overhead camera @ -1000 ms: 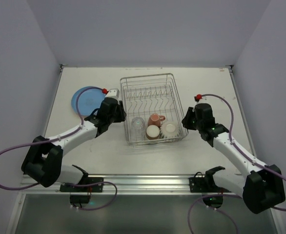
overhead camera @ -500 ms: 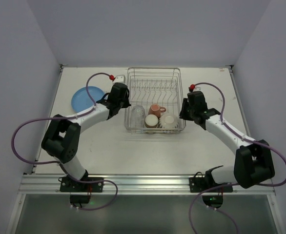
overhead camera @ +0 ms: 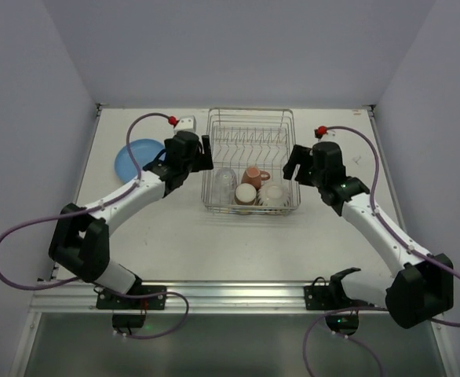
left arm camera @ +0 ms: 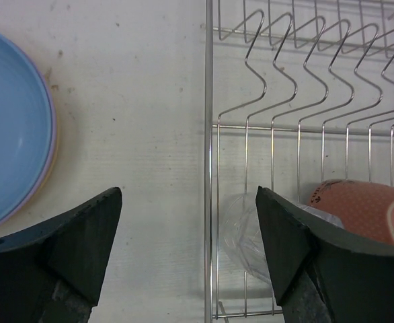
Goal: Unload the mixed dishes from the dish rack
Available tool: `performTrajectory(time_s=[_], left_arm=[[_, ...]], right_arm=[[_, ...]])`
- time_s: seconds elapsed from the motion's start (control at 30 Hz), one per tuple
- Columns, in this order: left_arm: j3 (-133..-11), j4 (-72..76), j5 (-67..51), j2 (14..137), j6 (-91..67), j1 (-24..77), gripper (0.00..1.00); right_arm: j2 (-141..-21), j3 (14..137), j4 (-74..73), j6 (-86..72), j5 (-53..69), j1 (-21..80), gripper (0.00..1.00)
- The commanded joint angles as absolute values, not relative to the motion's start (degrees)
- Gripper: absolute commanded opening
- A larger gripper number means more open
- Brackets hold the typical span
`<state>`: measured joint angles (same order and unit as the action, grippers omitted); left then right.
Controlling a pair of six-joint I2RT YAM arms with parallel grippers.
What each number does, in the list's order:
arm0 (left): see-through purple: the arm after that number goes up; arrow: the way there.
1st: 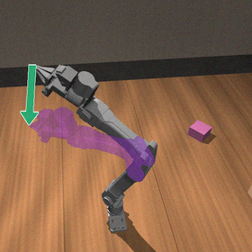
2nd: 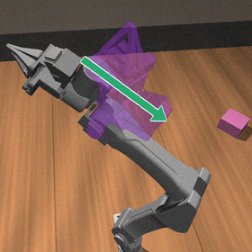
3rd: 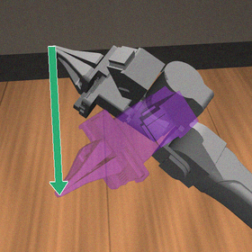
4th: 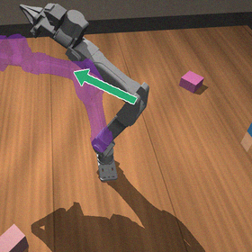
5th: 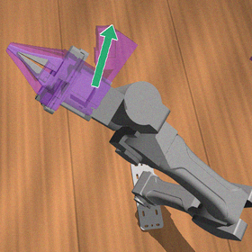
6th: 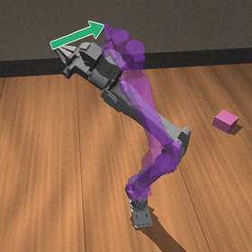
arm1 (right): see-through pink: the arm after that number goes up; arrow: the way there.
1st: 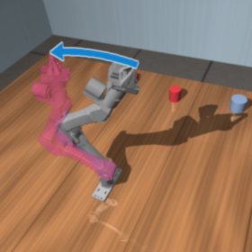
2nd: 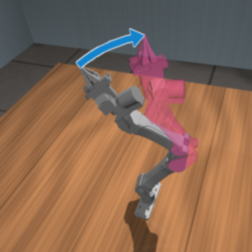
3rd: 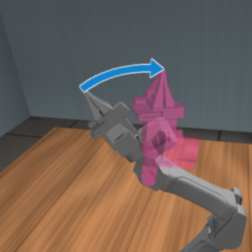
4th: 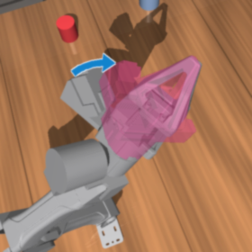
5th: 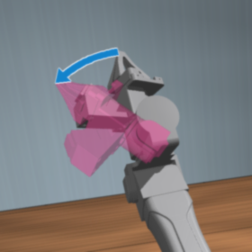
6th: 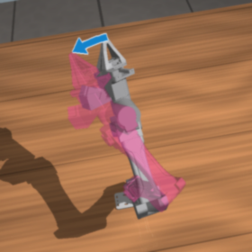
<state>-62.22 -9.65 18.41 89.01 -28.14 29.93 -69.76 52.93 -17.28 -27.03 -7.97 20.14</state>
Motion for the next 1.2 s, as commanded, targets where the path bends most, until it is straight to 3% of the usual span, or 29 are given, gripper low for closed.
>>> performTrajectory(time_s=[0.0, 0.23, 0.4, 0.5, 0.83, 1.17], left_arm=[[-62.31, -10.46, 23.29, 83.59, -25.58, 29.79, 0.85], [-60.29, -10.72, 16.89, 77.7, -24.17, 29.88, 0.85], [-60.21, -11.43, 13.19, 77.78, -25.75, 31.11, 0.86], [-60.38, -12.21, 14.32, 77.78, -27.15, 32.43, 1.0], [-65.11, -15.11, 13.89, 82.08, -29.18, 36.65, 1.0], [-63.37, -11.96, 15.56, 83.06, -15.73, 39.02, 1.0]], right_arm=[[-65.58, 50.89, -15.74, -26.98, -8.88, 20.21, 0.78], [-55.12, 42.39, -11.27, -26.98, -5.63, 20.21, 0.82], [-48.88, 32.54, -3.7, -28.3, -1.41, 20.22, 0.9], [-46.15, 27.53, -2.2, -28.21, -1.75, 20.22, 0.99], [-34.81, 18.92, 3.05, -27.95, -0.35, 20.21, 0.99], [-27.86, 14.68, 6.06, -28.56, 1.32, 20.21, 0.99]])
